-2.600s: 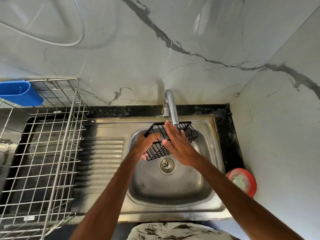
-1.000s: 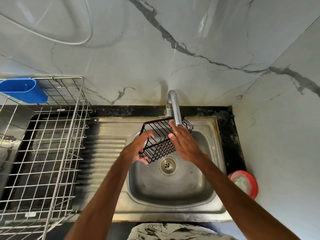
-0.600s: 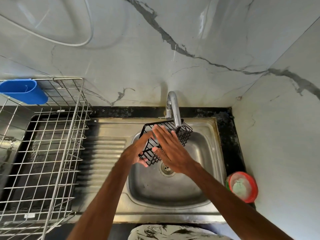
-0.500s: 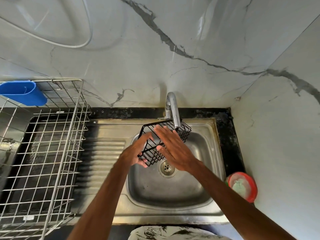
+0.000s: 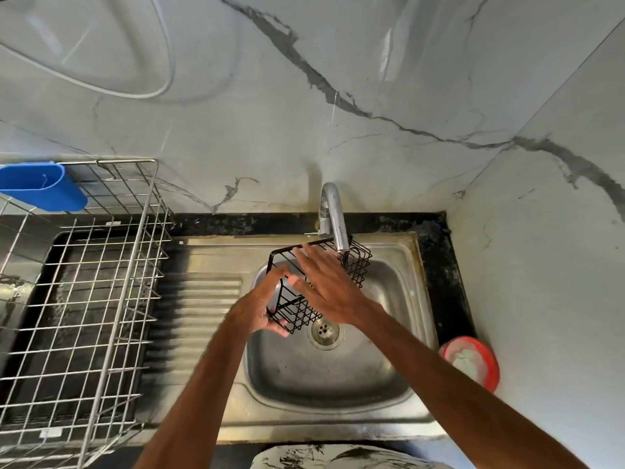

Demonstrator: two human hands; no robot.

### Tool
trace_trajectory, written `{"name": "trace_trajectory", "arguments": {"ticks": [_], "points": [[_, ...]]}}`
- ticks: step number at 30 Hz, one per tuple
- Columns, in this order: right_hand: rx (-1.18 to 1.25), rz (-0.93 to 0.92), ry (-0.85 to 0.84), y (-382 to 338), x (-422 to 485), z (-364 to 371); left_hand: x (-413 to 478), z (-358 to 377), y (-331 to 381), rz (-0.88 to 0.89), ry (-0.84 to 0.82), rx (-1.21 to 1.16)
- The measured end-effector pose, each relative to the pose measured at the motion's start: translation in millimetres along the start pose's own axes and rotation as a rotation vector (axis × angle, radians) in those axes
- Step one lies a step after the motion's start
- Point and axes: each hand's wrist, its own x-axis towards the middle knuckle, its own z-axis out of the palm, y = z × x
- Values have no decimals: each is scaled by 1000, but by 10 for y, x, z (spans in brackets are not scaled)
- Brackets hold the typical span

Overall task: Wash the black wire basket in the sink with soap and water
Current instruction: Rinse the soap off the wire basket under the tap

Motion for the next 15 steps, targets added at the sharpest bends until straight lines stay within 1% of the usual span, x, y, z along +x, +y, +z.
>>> {"name": "trace_trajectory", "arguments": {"ticks": [2,4,6,9,11,12,14,15], "points": [[-14,-54,18,50,-17,-33,-4,-73,-16,29,-34,51],[-81,-44,55,277,18,-96,20,-166,-38,21,-55,62],[-55,67,39,521,81,-189,51,-215,-48,-16,-90,37],[204,296,-24,870,150,-330,84,-233,-86,-49,-126,-12],[319,396,-39,1022,182,-381,204,-259,-163,-77,-142,-60],[373,439,-16,1031,187,-383,241,-262,-194,-95,-152,-75],[459,495,138,1011,265,-289,260,-231,-239,-140,-157,-127],[476,484,231,987,324,-209,244,-202,-255,-157,-172,-153]]}}
